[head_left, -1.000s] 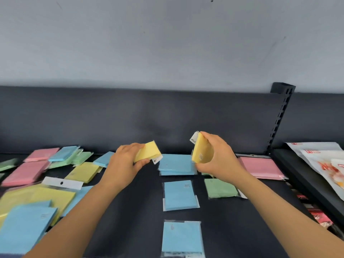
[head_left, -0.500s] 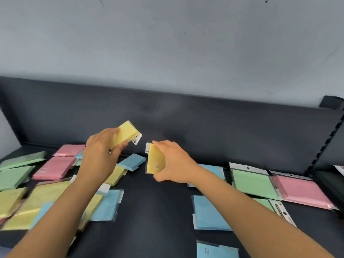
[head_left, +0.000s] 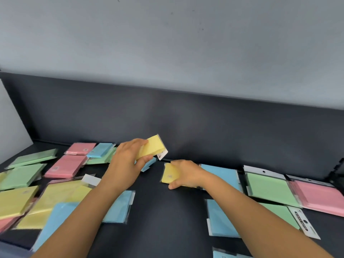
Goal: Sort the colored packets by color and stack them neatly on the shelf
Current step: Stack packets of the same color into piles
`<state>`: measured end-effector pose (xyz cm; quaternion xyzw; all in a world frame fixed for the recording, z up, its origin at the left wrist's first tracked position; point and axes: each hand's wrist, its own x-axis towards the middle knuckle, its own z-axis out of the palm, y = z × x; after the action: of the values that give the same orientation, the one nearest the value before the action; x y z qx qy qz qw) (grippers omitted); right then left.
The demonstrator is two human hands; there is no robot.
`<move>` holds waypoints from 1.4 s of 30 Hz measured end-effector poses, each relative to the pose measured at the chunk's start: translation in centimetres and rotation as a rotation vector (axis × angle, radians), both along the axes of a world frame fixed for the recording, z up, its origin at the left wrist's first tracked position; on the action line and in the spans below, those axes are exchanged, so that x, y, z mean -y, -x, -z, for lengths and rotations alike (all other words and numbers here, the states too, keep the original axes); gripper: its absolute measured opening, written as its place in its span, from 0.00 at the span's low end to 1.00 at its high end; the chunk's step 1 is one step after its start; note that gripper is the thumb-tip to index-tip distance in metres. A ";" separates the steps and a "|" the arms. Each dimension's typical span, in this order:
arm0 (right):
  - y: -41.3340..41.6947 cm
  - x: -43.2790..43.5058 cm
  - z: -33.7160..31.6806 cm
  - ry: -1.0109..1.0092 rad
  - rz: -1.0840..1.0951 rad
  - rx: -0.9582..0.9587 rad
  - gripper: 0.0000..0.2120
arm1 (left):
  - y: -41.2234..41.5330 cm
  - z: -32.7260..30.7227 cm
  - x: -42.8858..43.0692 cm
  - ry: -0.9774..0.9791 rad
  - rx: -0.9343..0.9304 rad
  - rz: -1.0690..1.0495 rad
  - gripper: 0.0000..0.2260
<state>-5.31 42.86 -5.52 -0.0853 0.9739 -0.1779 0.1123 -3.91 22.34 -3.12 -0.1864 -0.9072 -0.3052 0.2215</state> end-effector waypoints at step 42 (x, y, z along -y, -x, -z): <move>-4.5 12.7 -2.1 0.331 0.031 -0.221 0.21 | -2.5 4.3 18.1 0.111 0.136 0.025 0.22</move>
<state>-0.77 30.14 -3.40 -0.1066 0.9390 -0.3267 -0.0135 -1.36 4.20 -7.42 -0.1884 -0.9333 -0.2691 0.1450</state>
